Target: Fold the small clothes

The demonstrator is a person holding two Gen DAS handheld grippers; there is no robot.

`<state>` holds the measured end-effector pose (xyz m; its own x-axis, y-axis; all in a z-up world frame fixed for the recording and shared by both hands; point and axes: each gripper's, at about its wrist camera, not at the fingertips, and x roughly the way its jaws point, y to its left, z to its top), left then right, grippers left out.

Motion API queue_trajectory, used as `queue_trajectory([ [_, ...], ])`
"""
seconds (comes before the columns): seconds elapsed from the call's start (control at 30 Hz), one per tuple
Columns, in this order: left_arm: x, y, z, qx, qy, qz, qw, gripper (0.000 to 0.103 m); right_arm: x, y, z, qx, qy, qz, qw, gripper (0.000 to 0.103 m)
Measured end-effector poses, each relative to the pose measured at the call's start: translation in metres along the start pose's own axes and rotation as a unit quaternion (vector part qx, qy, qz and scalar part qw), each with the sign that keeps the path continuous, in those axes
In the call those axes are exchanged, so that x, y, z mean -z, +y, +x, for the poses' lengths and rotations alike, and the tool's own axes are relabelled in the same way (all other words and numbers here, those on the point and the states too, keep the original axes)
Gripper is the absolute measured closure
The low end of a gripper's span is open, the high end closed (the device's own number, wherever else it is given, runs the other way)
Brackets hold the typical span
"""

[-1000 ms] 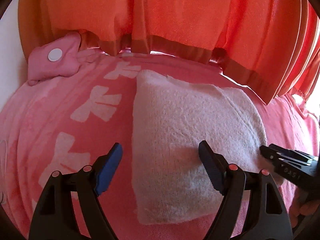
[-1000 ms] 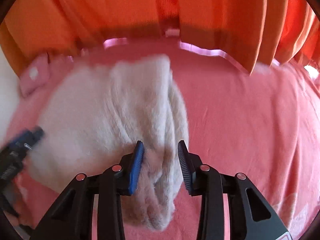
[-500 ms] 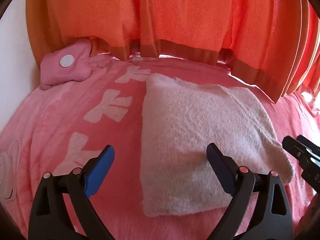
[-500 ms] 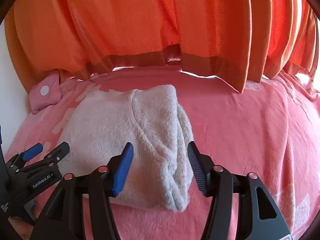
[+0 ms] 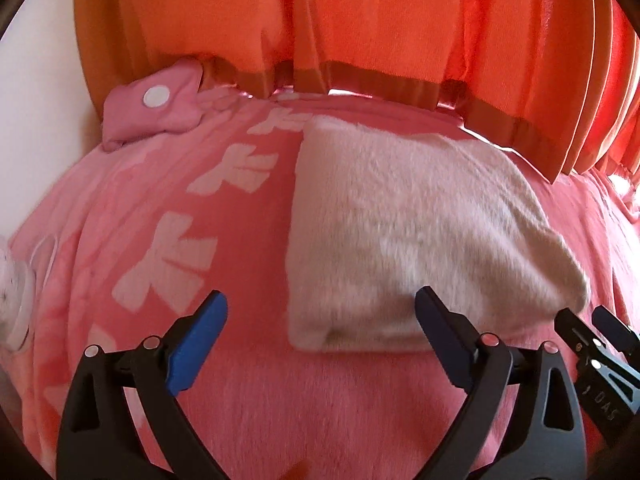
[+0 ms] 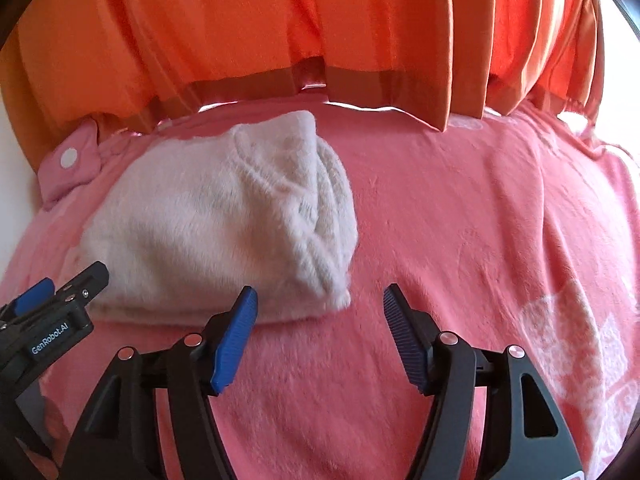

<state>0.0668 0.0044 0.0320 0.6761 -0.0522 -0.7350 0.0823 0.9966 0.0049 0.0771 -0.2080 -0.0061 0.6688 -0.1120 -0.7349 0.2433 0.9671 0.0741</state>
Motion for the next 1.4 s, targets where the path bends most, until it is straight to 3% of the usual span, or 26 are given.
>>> queue_trajectory([
  [0.33,0.024,0.009,-0.009,-0.013,-0.004,-0.018,0.9998,0.011,0.014,0.010,-0.008,-0.003,-0.010,-0.013,1.000,0.040],
  [0.83,0.032,0.011,-0.003,-0.033,0.017,-0.007,0.9993,0.011,0.023,0.013,-0.007,0.005,-0.001,-0.009,1.000,0.039],
  [1.4,0.039,-0.001,-0.002,-0.031,0.026,0.001,0.9992,0.010,0.029,0.010,-0.006,0.005,0.006,-0.008,1.000,0.039],
])
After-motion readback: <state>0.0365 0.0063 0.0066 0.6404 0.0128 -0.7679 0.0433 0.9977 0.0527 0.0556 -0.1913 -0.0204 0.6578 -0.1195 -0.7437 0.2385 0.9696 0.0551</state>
